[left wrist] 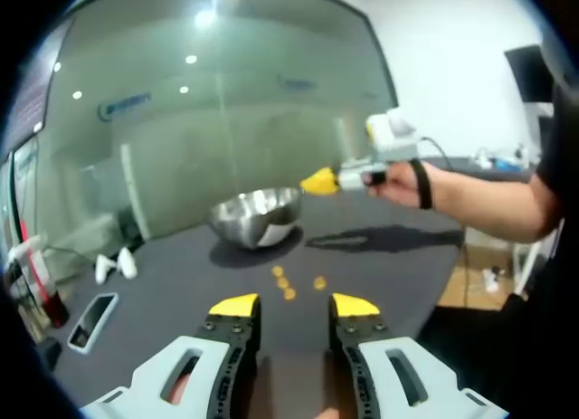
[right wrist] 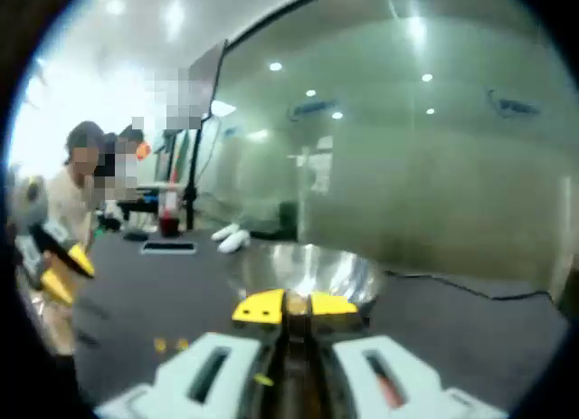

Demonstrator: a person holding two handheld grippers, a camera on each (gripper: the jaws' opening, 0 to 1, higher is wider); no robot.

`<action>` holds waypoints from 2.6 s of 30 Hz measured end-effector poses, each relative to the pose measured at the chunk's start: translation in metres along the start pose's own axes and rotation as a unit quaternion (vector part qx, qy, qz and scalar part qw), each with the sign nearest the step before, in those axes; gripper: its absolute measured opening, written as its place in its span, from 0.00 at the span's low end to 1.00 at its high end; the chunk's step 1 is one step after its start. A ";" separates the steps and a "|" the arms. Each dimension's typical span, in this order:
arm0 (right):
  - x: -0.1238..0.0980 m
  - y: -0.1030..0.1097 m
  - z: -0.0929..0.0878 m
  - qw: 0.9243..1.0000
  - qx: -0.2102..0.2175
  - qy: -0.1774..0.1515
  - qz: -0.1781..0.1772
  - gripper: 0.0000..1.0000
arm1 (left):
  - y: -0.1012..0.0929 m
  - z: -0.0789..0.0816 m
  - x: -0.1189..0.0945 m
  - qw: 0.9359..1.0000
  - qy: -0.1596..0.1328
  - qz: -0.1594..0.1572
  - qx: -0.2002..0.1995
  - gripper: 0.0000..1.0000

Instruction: Pick up the QQ candy scattered on the table and place it into the stainless steel bowl on the table

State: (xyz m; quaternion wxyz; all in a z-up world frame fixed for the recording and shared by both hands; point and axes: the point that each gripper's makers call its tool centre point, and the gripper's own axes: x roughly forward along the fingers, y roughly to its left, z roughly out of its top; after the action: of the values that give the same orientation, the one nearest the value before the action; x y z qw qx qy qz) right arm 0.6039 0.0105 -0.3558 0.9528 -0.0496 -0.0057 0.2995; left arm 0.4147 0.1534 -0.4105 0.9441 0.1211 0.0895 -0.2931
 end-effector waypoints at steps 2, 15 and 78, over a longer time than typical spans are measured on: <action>0.010 -0.005 0.005 1.000 -0.007 0.001 -0.012 0.10 | -0.001 0.002 0.000 1.000 -0.004 0.000 -0.003 0.32; 0.048 0.004 0.002 1.000 -0.006 0.019 0.000 0.13 | -0.001 0.001 -0.008 1.000 -0.004 0.003 0.003 0.31; -0.076 0.137 -0.080 0.942 -0.083 0.074 0.317 0.20 | -0.020 0.006 -0.008 0.998 -0.023 -0.038 0.046 0.34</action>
State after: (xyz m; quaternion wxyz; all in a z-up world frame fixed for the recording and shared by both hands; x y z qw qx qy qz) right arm 0.4668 0.0711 -0.4471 0.7985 -0.1502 0.0556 0.5803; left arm 0.3971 0.1395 -0.4062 0.9276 0.1545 0.0584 -0.3352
